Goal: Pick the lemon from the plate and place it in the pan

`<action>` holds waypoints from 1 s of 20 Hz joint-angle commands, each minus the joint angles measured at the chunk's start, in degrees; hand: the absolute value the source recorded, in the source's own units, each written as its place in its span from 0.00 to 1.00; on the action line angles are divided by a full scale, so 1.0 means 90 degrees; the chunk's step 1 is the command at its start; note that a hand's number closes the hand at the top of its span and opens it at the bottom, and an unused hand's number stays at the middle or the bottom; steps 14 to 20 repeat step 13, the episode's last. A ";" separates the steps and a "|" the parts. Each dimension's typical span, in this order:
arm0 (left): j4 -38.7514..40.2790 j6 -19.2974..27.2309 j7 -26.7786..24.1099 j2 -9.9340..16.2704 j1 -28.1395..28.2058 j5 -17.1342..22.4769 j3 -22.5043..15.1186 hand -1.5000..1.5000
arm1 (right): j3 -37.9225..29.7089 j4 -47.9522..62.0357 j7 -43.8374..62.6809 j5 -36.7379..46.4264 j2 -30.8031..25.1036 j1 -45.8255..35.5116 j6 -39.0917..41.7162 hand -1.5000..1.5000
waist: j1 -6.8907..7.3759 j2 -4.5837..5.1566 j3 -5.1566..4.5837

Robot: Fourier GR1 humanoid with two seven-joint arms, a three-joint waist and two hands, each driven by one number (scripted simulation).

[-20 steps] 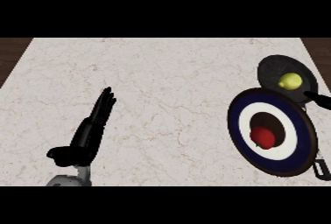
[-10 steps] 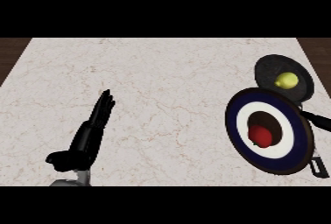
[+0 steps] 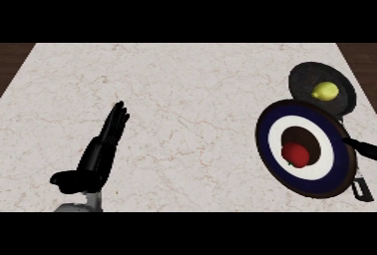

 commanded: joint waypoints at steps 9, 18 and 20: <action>0.0166 -0.0143 -0.0107 -0.0171 0.0048 -0.0158 0.0118 0.50 | 0.0833 -0.0763 0.0404 -0.0302 0.0149 0.0423 -0.0761 0.00 | 0.0018 0.0006 0.0000; -0.0306 -0.0123 0.0163 -0.0104 0.0180 -0.0241 0.0055 0.50 | 0.0994 -0.1040 0.0427 -0.0018 0.0086 0.0707 -0.1164 0.00 | 0.0017 0.0003 0.0000; -0.0306 -0.0123 0.0163 -0.0104 0.0180 -0.0241 0.0055 0.50 | 0.0994 -0.1040 0.0427 -0.0018 0.0086 0.0707 -0.1164 0.00 | 0.0017 0.0003 0.0000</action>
